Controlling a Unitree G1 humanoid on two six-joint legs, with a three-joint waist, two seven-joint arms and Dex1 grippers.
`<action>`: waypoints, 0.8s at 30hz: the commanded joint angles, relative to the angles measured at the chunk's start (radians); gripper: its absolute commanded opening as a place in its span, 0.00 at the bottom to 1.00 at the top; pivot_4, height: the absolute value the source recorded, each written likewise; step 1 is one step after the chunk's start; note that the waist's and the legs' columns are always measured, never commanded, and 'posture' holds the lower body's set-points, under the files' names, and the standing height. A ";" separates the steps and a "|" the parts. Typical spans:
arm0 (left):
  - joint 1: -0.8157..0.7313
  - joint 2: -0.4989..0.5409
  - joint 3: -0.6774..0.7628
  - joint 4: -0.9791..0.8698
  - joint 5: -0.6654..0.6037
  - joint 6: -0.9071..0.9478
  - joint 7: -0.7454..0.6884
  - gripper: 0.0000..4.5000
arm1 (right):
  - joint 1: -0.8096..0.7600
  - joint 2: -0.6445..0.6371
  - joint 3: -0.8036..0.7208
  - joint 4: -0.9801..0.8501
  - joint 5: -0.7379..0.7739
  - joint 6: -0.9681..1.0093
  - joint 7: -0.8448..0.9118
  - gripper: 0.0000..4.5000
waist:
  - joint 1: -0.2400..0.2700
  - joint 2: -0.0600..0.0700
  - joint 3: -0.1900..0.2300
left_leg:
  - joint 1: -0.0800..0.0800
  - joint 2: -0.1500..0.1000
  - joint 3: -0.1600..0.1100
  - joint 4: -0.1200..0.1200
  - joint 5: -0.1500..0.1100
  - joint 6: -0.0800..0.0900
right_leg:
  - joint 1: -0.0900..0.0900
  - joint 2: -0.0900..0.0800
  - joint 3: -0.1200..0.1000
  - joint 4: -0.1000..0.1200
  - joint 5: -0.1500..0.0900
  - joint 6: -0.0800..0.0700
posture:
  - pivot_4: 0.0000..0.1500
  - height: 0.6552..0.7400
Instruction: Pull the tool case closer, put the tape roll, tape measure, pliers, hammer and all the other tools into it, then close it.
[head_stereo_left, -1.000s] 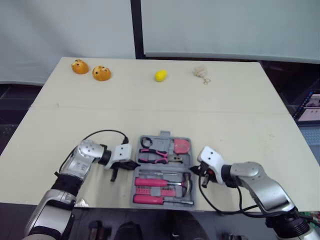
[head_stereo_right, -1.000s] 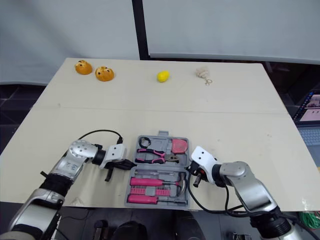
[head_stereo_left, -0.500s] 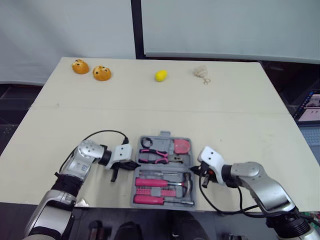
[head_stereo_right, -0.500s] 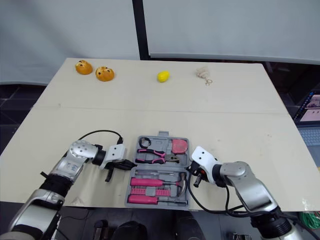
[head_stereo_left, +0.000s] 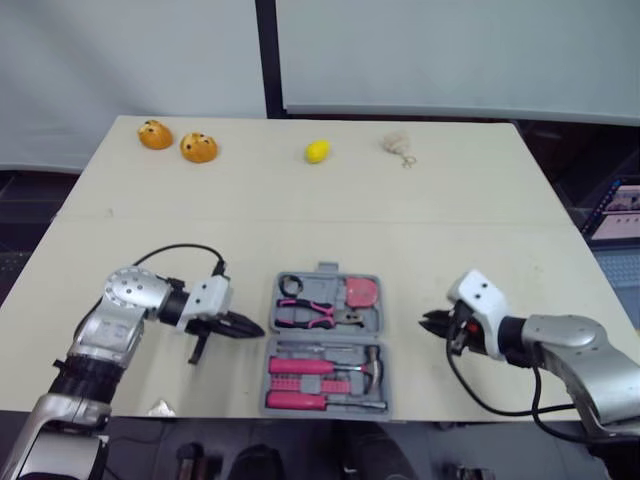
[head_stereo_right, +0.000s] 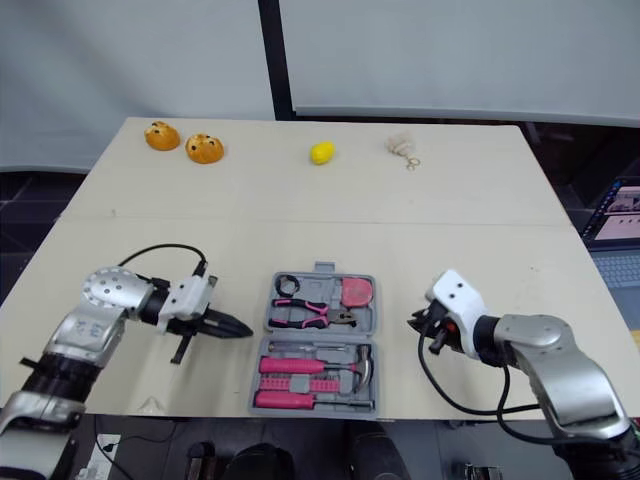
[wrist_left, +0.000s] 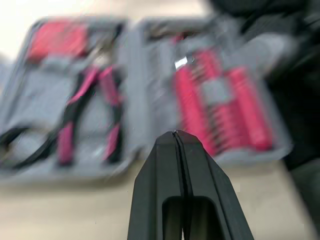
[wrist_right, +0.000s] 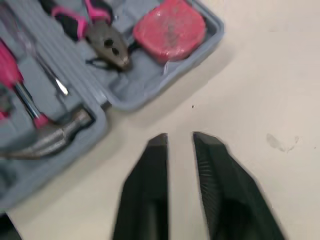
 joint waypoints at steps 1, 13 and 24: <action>0.043 -0.025 -0.019 -0.065 -0.043 0.034 -0.002 0.00 | -0.056 0.097 -0.129 0.027 0.124 0.168 -0.083 0.63 | 0.001 0.000 0.000 | 0.000 0.000 0.000 0.000 0.000 0.000 | 0.000 0.000 0.000 0.000 0.000 0.000 | 1.00 1.00; 0.090 -0.172 -0.122 0.159 0.113 -0.167 0.095 0.00 | -0.279 0.360 -0.325 0.256 0.191 0.500 -0.324 1.00 | -0.001 0.002 -0.001 | -0.001 -0.001 -0.001 -0.001 0.000 0.000 | -0.001 0.000 0.000 -0.002 0.001 0.000 | 1.00 1.00; 0.056 -0.191 -0.148 0.316 0.200 -0.292 0.137 0.00 | -0.417 0.361 -0.213 0.530 0.148 0.434 -0.378 1.00 | -0.020 0.008 -0.004 | -0.001 -0.001 -0.001 -0.002 0.000 0.000 | 0.000 0.000 0.000 -0.002 0.001 0.000 | 1.00 1.00</action>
